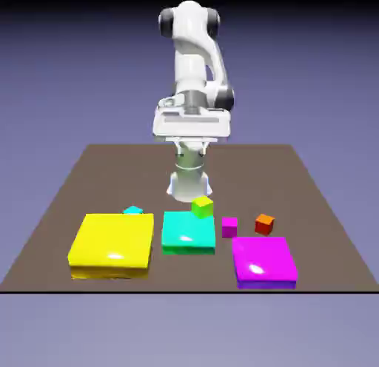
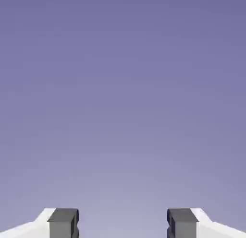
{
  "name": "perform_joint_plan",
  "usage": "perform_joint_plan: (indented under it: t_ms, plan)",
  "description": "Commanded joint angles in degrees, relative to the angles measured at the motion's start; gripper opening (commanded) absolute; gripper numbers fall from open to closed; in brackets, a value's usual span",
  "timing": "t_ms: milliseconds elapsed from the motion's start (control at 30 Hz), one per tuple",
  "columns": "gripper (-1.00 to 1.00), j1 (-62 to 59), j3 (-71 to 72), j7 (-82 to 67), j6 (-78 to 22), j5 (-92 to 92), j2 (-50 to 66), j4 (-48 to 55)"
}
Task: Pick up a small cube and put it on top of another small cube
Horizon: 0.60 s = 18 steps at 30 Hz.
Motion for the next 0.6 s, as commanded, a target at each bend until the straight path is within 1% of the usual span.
perform_joint_plan:
  t_ms: [0, 400, 467, 567]
  plan:
    - [0.0, 0.79, 1.33, -2.09, -1.58, -1.67, 2.08, -0.27]
    - [0.0, 10.32, 17.2, -27.14, -20.51, -21.71, 26.99, -3.47]
    - [0.0, 10.46, 17.44, -27.51, -20.79, -22.0, 27.36, -3.51]
    - [0.0, 11.96, 13.7, -21.97, -18.09, -29.47, 32.1, -2.34]
